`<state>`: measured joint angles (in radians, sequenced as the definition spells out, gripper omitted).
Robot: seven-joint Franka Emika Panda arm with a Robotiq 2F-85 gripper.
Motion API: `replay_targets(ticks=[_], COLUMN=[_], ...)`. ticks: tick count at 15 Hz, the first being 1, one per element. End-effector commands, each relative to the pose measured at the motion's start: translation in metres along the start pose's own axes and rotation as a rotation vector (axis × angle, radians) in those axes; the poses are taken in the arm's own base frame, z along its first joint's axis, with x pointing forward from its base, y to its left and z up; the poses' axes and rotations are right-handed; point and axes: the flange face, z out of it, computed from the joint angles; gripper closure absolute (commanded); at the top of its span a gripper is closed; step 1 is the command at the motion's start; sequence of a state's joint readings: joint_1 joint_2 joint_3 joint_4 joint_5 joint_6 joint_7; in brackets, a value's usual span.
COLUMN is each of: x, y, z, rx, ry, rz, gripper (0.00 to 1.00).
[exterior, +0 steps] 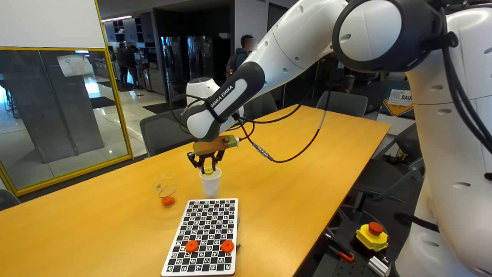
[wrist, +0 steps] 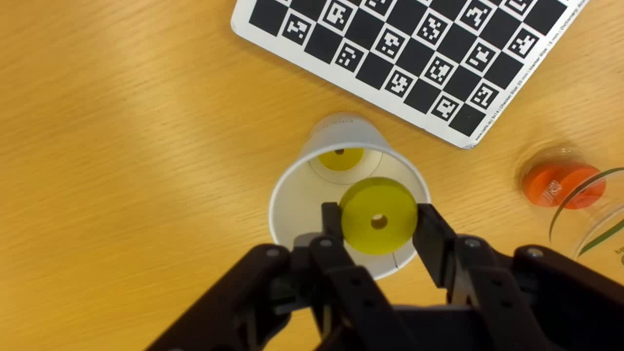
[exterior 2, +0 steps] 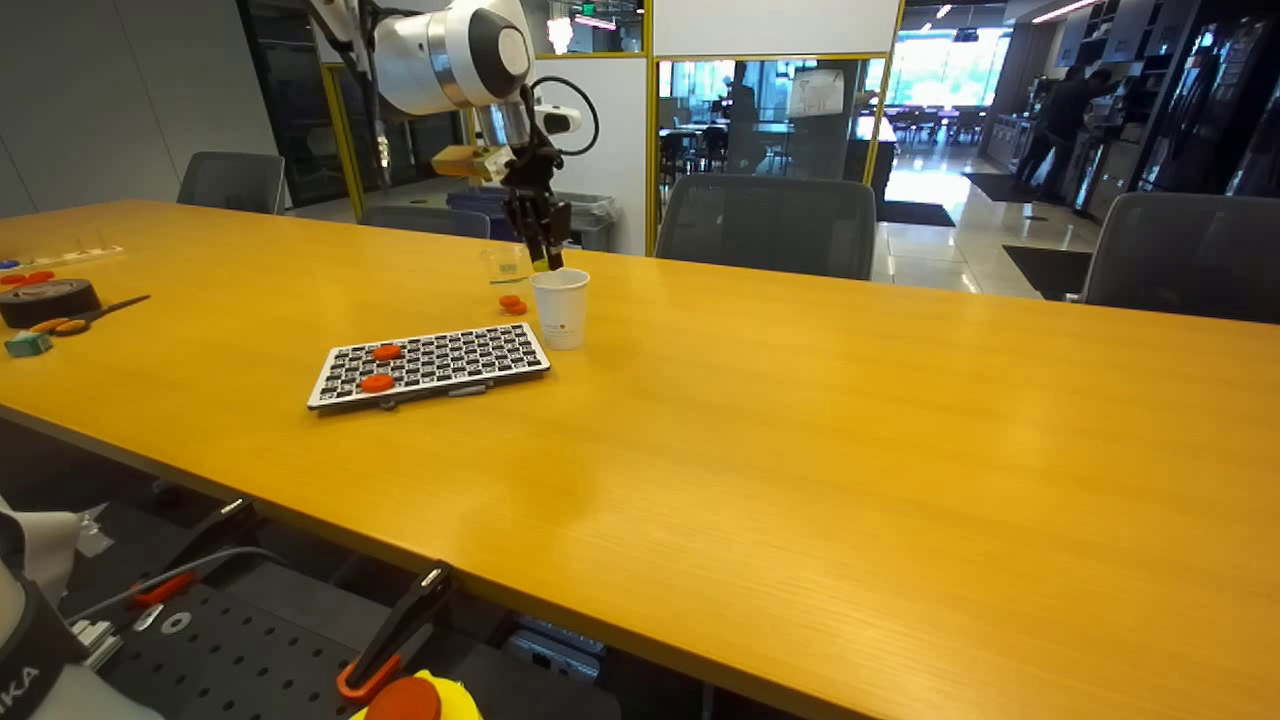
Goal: Put the yellow block in the white cup the put two orange blocks in the clear cup, then put the remaining yellow block in the white cup, then put the remaining two orange blocks in the clear cup
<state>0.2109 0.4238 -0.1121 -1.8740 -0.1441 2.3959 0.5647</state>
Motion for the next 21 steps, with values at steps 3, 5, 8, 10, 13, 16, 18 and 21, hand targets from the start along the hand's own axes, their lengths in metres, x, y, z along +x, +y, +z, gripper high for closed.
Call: replay_targets(ticks=[3,5,8,10,13,16,18,21], x=[0.018,0.022,0.021,0.012,-0.013,-0.055,-0.085,-0.126], y=[0.0,0.002,0.008,0.01,0.007,-0.003,-0.014,-0.033], z=[0.0,0.0,-0.003,-0.008,-0.011,-0.011,-0.009,-0.006], rx=[-0.001,-0.002,0.0,0.003,0.013,0.027,0.041,0.066], ry=[-0.011,-0.008,0.001,0.005,-0.029,-0.077,-0.104,-0.125], rz=[0.012,0.02,0.028,0.03,-0.007,-0.056,-0.093,-0.142], gripper=[0.33,0.25,0.03,0.0,0.0,0.0,0.0,0.0])
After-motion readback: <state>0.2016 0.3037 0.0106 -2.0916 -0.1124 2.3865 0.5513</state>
